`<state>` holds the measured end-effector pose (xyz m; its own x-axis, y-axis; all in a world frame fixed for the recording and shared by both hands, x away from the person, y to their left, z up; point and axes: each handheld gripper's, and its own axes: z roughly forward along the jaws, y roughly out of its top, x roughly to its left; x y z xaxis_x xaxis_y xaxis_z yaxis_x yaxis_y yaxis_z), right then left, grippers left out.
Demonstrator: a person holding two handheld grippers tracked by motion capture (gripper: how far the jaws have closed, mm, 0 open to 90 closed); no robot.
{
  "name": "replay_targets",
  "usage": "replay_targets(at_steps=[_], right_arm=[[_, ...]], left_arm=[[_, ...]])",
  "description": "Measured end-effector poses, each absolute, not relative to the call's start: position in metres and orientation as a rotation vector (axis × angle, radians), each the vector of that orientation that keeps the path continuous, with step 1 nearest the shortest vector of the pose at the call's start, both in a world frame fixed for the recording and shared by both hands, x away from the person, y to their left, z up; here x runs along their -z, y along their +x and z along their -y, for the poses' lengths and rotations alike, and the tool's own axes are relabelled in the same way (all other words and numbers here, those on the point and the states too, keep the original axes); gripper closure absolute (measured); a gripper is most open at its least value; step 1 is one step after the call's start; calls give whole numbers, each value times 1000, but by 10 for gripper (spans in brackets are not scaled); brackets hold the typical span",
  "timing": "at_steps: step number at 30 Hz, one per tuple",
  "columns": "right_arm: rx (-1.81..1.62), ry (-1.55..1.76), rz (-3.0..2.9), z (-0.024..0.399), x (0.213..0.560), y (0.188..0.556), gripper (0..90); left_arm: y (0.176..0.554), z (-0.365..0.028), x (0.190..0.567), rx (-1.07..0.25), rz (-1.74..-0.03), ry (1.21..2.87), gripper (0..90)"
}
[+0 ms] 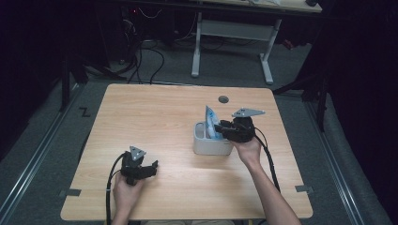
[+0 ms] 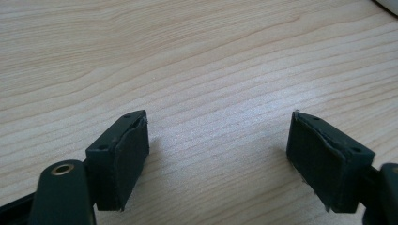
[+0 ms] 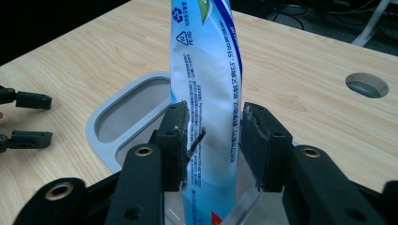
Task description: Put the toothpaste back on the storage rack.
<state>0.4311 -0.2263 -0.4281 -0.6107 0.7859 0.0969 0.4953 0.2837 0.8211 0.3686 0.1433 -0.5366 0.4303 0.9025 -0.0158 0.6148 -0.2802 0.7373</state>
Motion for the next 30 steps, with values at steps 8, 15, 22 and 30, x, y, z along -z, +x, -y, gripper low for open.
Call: replay_targets(at_steps=[8,15,22,30], right_arm=[[-1270,1173,-2194,236,424,427,591],[-1284,1186,-2172,243,420,424,585],[-1291,1190,-2155,249,418,420,585],[-1294,1196,-2141,255,417,416,574]], left_arm=[[369,-143,537,-542,-1276,2006,217],[369,-143,537,-543,-1276,2006,217],[369,-143,537,-543,-1276,2006,217],[369,-143,537,-544,-1278,2004,217]])
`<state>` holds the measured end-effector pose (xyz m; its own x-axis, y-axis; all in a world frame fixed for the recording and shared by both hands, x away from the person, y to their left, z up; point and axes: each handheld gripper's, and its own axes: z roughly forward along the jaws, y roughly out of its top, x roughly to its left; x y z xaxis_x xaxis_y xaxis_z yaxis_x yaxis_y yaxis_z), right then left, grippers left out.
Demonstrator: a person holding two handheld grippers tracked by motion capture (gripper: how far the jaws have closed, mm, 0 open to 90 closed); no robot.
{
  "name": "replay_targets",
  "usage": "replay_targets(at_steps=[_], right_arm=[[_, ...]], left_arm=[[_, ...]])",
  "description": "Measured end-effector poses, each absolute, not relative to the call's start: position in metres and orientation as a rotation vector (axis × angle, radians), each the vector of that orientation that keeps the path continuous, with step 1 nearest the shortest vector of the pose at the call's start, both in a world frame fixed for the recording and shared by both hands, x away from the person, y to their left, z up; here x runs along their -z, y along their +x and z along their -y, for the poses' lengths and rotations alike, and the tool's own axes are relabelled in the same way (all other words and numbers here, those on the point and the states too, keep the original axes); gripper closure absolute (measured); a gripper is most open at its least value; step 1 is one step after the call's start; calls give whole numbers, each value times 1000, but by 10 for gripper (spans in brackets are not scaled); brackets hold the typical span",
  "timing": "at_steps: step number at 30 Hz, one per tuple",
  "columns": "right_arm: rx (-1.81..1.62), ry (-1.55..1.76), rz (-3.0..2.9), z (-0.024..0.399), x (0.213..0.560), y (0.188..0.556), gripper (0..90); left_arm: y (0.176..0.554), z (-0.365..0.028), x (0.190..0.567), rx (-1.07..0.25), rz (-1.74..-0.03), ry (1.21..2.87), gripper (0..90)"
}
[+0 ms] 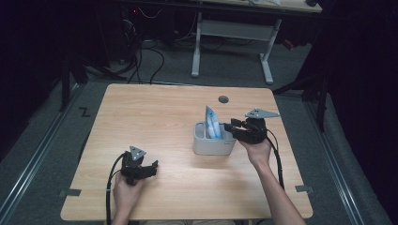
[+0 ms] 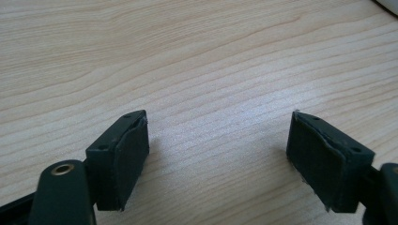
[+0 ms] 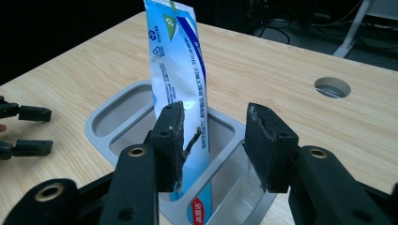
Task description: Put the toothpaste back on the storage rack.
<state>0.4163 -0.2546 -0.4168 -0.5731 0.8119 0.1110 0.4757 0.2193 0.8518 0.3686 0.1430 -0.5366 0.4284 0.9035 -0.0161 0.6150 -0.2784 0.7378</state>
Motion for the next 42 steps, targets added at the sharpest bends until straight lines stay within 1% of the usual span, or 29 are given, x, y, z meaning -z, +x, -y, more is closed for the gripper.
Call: replay_targets(at_steps=[8,42], right_arm=[[-1257,1180,-2123,259,414,408,569],[-1320,1242,-2023,295,407,385,559]], left_arm=[[369,-143,537,-544,-1279,2003,219],[369,-143,537,-546,-1283,2002,221]])
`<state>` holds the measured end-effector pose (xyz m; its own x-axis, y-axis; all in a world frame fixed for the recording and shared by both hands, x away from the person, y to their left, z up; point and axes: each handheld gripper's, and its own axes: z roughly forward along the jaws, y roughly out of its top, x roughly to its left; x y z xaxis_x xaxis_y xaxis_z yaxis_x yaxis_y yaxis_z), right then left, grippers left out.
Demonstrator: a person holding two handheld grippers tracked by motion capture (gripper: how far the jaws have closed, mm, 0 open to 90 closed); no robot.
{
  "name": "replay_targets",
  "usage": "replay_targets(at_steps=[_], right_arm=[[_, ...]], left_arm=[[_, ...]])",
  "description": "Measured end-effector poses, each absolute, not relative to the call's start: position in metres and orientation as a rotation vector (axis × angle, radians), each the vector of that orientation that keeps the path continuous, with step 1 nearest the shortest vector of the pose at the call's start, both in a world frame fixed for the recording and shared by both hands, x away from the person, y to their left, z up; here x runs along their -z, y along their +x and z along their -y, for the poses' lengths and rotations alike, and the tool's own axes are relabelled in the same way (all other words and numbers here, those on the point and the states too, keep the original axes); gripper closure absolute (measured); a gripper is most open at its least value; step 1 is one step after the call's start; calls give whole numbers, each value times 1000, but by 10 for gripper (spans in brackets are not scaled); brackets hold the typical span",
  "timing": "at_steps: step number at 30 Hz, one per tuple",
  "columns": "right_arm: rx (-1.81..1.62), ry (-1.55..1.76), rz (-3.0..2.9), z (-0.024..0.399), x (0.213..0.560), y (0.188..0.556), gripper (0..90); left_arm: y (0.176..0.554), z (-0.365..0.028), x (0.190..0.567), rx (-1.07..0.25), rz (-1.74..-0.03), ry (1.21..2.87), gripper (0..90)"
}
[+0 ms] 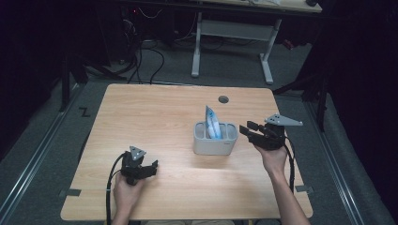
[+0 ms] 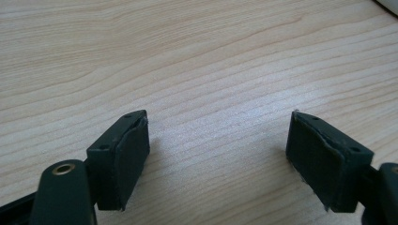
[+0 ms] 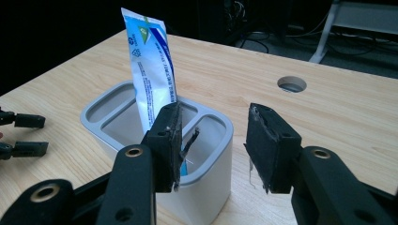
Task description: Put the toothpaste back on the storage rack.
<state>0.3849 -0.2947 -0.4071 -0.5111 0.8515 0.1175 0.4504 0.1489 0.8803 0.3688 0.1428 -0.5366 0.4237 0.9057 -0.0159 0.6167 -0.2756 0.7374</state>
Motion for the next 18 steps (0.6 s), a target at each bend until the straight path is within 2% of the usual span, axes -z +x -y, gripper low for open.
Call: replay_targets(at_steps=[18], right_arm=[[-1277,1295,-1998,317,414,369,550]], left_arm=[[369,-143,537,-546,-1284,2002,221]])
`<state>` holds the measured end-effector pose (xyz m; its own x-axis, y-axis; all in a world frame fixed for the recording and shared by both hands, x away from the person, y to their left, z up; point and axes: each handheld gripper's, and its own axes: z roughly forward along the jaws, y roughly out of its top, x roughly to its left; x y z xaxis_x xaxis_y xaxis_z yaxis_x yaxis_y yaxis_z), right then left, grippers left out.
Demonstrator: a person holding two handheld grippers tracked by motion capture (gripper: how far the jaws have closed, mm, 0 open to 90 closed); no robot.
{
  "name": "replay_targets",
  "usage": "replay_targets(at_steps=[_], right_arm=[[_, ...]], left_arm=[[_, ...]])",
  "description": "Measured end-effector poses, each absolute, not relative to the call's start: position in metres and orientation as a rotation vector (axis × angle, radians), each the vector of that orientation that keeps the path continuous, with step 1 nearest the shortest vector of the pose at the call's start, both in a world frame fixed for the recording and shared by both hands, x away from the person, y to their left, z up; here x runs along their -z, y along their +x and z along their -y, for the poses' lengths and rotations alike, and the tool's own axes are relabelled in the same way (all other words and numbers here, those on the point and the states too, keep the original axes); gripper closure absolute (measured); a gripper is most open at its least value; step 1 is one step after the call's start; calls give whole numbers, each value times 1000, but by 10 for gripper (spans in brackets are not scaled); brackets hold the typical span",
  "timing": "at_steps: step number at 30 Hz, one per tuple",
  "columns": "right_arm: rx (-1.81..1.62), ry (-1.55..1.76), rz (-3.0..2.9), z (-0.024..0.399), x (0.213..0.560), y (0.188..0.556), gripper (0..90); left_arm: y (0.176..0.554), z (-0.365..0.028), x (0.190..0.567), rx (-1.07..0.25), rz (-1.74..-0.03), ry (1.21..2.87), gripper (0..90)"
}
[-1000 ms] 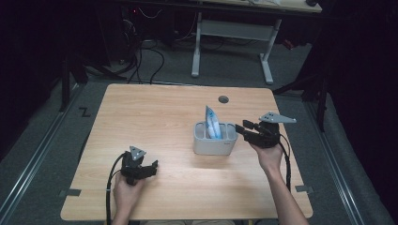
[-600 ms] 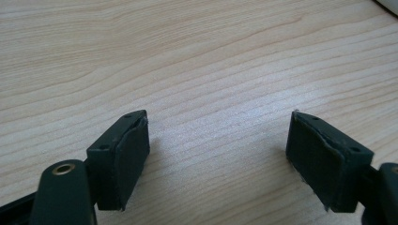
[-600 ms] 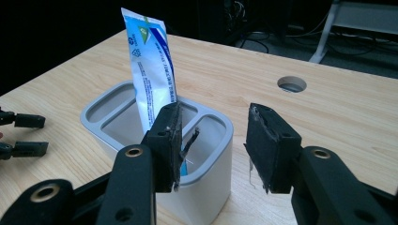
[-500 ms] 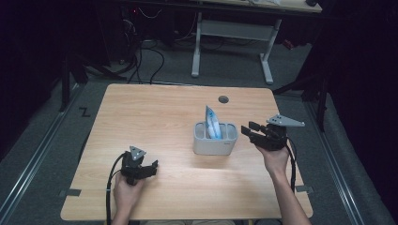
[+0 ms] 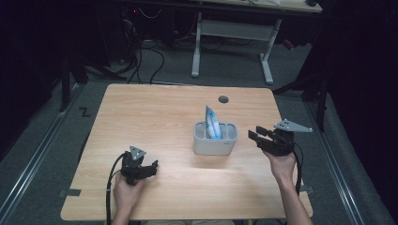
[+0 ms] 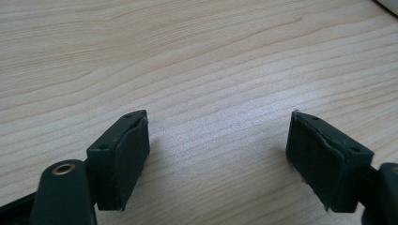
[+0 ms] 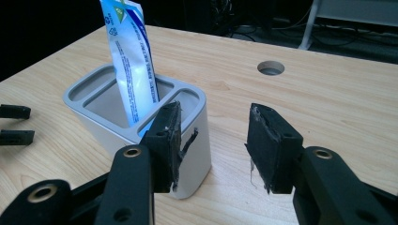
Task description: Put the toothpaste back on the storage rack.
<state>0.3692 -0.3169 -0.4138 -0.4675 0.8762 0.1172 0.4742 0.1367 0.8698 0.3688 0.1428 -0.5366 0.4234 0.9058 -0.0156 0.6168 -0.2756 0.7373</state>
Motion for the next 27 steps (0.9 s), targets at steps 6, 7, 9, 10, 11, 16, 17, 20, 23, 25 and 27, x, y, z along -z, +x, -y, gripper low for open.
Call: replay_targets(at_steps=[6,7,9,10,11,16,17,20,23,25,27], right_arm=[[-1274,1314,-1987,323,417,365,547],[-1273,1315,-1986,323,418,364,547],[-1272,1319,-1982,325,419,363,547],[-1274,1323,-1979,326,420,362,547],[-1269,1323,-1979,327,421,361,547],[-1248,1337,-1985,331,425,360,547],[-1251,1340,-1983,332,426,359,548],[-1248,1347,-1980,334,429,358,548],[-1251,1363,-1978,336,433,358,548],[-1254,1367,-1975,337,435,357,549],[-1257,1376,-1974,337,437,357,549]], left_arm=[[369,-143,537,-546,-1284,2003,221],[369,-143,537,-547,-1284,2002,221],[369,-143,536,-546,-1283,2004,221],[369,-143,536,-546,-1284,2003,221],[369,-143,536,-546,-1284,2003,221],[369,-143,536,-545,-1284,2003,221],[369,-143,536,-545,-1283,2003,221],[369,-143,536,-545,-1283,2003,221],[369,-143,536,-545,-1284,2003,221],[369,-143,536,-545,-1283,2003,221],[369,-143,536,-545,-1283,2003,221]])
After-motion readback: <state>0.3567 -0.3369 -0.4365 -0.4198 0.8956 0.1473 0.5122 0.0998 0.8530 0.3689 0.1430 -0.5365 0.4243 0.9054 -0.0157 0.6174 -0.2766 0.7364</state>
